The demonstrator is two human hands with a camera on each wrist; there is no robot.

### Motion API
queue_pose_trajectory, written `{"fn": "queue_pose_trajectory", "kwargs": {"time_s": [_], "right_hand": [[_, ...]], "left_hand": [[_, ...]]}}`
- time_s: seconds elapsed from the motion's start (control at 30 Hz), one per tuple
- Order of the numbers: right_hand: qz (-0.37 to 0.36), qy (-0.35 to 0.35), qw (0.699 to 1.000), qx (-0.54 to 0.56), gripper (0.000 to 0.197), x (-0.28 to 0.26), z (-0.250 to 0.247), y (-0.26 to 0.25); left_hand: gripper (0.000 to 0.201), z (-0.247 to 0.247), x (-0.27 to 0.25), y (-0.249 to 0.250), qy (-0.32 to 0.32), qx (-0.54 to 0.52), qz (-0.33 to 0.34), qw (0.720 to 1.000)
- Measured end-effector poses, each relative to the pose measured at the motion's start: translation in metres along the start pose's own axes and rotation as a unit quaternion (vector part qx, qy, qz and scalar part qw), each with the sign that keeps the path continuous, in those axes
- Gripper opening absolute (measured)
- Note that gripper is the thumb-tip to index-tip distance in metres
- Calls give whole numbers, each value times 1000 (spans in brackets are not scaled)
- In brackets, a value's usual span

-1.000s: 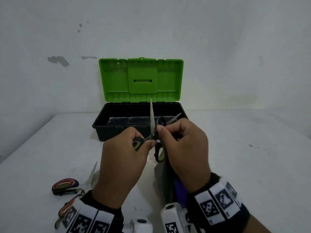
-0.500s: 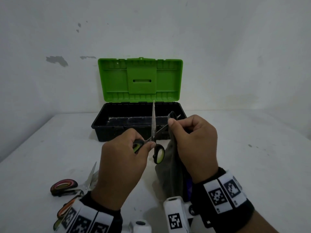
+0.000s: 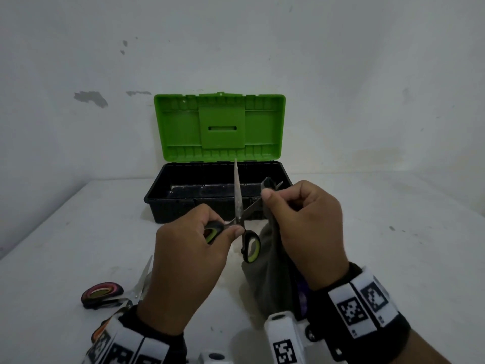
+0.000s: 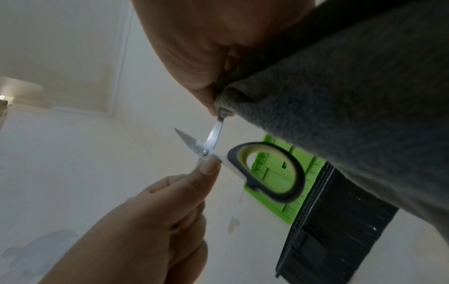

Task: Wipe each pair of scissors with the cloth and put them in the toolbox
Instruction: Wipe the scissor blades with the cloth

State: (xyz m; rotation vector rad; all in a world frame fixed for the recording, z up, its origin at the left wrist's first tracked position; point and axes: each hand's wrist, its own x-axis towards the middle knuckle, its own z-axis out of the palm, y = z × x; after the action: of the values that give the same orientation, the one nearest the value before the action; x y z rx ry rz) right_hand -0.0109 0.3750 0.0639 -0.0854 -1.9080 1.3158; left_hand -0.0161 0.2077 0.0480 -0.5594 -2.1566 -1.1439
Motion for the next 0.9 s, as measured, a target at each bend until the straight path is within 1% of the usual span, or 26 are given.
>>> {"fn": "queue_pose_trajectory", "kwargs": {"time_s": [0.07,0.1,0.23,0.33,0.37,0.43,0.5,0.57,0.67,0.73,0.83,0.9], "right_hand": [[10,26,1000,8,23,8,-3,2],[8,27,1000,4,23,9,-4,2],[-16,3,1000,-15,22,5,-4,0],[-5,11,1000,-8,24,14,-7,3],[4,15,1000,6,25,17,-8,4],[22,28,998,51,25,24,-12,4],[51,37,990,125,22,29,-19,5],[58,10,986,159,18,30,-26,7],[19,-83,985,148,14,21,-30,7],[-4,-131,981,144,14,10,-27,6],[-26,-153,981,116,14,1,-19,8],[-29,-164,980,109,14,-2,-15,10]], "left_hand": [[23,0,1,2,2,5,2,1000],[23,0,1,2,4,7,2,1000],[26,-3,0,3,4,-2,-7,1000],[23,-2,-1,3,2,11,-13,1000],[23,-2,-1,4,6,12,-24,1000],[24,-2,1,6,4,-1,-74,997],[25,-5,3,6,-22,-18,-133,991],[26,-9,6,2,-45,-56,-170,983],[27,-13,9,1,-90,-132,-219,962],[26,-11,11,1,-119,-178,-244,946],[24,-6,13,1,-144,-213,-258,931],[28,-3,14,1,-159,-236,-263,922]]}}
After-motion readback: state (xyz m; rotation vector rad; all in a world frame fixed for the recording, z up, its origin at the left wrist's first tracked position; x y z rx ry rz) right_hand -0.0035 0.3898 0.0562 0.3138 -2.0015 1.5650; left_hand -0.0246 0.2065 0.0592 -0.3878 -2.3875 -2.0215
